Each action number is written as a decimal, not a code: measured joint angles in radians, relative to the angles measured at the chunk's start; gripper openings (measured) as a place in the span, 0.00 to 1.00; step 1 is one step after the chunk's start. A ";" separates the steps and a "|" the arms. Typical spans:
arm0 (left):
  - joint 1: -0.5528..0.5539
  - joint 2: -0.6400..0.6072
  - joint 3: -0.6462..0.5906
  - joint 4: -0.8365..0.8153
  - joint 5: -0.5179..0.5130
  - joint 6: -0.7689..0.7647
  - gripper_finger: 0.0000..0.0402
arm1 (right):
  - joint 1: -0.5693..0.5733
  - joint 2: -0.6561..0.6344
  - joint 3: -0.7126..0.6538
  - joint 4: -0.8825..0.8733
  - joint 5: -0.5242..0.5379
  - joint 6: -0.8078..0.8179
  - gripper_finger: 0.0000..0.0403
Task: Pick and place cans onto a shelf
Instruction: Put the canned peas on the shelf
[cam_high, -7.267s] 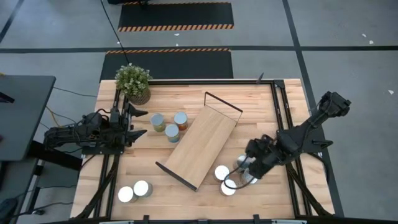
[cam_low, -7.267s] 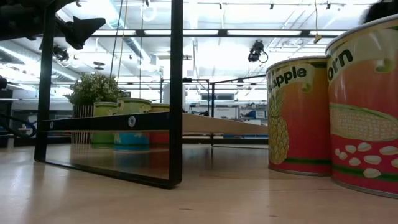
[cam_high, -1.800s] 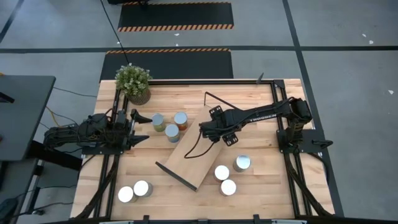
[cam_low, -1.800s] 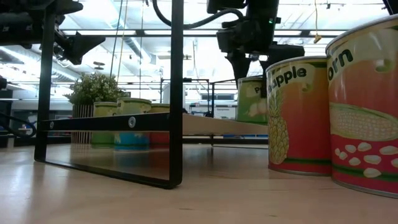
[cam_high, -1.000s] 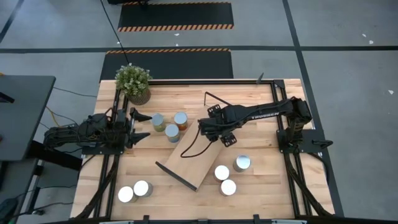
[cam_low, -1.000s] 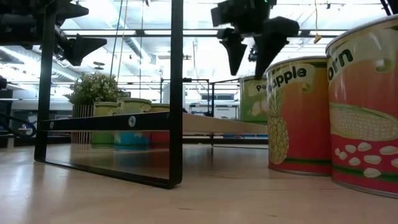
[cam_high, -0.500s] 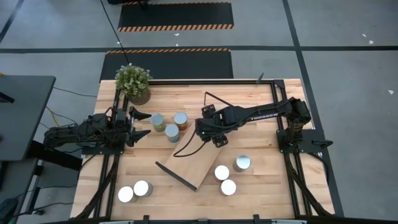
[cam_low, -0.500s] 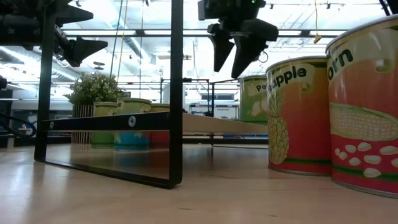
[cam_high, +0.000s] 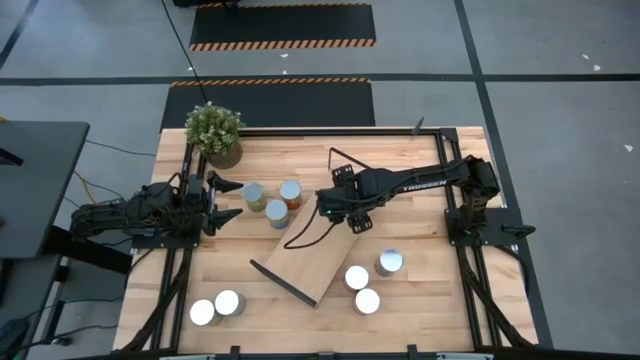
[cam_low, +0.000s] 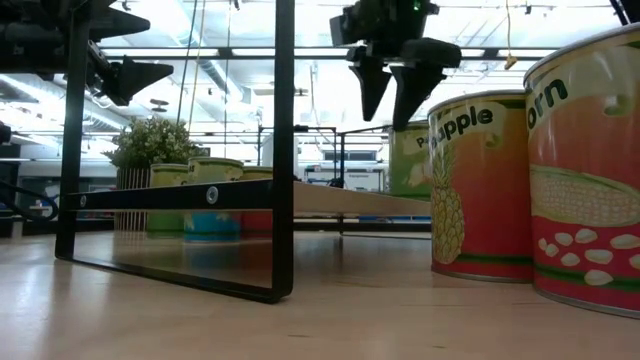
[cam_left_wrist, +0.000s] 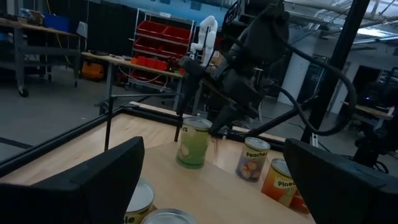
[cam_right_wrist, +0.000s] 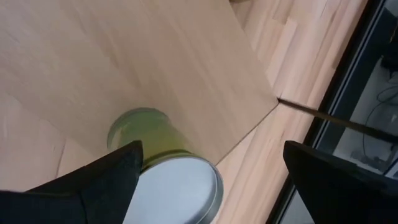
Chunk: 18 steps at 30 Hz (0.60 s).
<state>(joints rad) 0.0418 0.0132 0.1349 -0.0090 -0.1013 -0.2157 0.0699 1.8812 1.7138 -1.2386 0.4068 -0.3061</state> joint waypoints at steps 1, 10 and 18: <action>0.000 0.000 0.000 0.000 0.000 0.000 0.98 | -0.001 0.000 0.000 -0.010 0.000 0.000 0.98; 0.000 0.000 0.000 -0.001 0.000 -0.001 0.98 | -0.001 0.000 0.000 -0.081 0.045 -0.008 0.97; 0.000 0.000 0.000 -0.001 0.000 -0.006 0.98 | -0.001 0.000 0.000 -0.128 0.045 -0.004 0.94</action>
<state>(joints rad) 0.0418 0.0132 0.1349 -0.0101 -0.1013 -0.2214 0.0694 1.8809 1.7138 -1.3667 0.4519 -0.3099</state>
